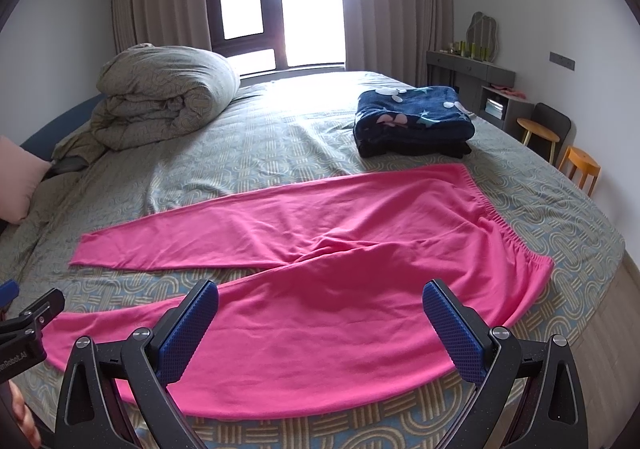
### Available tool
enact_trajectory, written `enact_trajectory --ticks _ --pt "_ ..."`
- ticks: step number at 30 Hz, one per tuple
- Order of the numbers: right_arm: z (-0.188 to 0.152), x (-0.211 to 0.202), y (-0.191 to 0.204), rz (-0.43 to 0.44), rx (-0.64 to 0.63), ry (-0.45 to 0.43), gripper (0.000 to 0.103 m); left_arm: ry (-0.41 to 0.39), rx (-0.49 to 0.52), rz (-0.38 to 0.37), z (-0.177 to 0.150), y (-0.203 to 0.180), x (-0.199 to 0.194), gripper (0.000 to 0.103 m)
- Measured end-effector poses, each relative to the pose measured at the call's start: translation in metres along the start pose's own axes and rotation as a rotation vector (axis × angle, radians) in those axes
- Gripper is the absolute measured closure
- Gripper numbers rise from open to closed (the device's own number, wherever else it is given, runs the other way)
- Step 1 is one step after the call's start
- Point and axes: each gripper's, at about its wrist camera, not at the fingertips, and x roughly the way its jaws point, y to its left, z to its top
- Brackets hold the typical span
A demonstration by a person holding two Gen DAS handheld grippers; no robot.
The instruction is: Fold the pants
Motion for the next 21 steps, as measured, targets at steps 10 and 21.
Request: enact_trajectory --ticks 10,21 --pt "0.0001 0.0023 -0.0001 0.0 0.002 0.005 0.0 -0.006 0.017 0.009 0.0011 -0.0041 0.0006 0.0" --pt "0.0008 0.0031 -0.0026 -0.003 0.003 0.006 0.0 -0.001 0.02 0.006 0.0002 -0.0048 0.0023 0.0"
